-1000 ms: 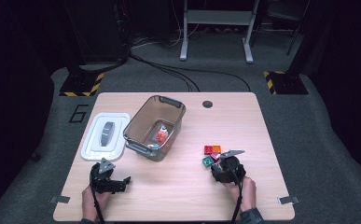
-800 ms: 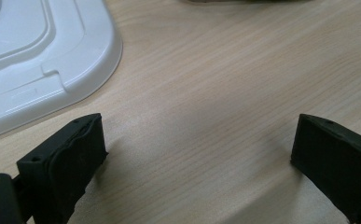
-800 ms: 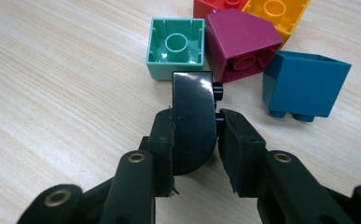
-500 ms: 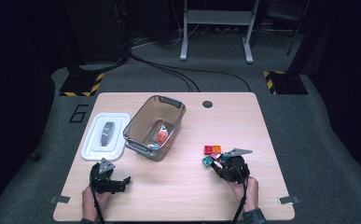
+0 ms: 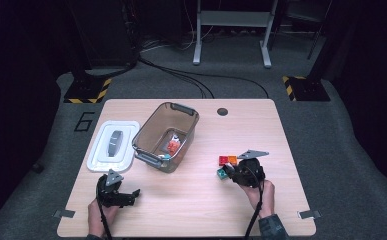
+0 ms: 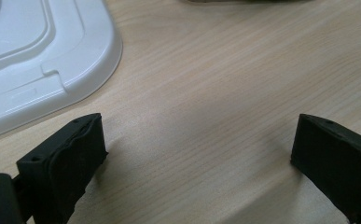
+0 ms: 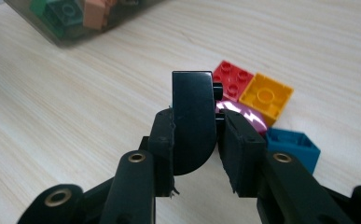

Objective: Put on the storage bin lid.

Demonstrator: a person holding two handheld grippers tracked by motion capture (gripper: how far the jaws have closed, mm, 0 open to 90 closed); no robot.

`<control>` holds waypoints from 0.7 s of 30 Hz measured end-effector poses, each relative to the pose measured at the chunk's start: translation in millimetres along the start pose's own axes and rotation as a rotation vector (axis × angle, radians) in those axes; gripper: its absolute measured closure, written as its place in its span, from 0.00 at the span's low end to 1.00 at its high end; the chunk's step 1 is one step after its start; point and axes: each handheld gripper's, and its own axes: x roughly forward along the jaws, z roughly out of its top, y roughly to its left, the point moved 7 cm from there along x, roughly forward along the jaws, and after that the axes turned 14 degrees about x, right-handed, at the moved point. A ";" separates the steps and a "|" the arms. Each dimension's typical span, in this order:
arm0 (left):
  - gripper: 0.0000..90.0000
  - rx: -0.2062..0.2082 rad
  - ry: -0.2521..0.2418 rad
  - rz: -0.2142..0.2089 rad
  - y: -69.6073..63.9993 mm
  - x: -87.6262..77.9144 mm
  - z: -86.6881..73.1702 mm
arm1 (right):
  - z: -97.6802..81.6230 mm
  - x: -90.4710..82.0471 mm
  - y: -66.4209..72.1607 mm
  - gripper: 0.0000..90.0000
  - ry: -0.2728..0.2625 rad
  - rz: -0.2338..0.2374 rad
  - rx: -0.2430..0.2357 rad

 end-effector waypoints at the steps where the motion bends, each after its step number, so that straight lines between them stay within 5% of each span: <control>1: 0.03 -0.001 0.000 0.000 0.0 0.1 0.0 | 2.1 0.4 2.7 0.75 0.001 0.006 0.011; 21: 0.03 -0.001 -0.002 0.001 0.0 0.2 0.1 | 46.0 10.8 31.0 0.75 -0.013 0.024 -0.073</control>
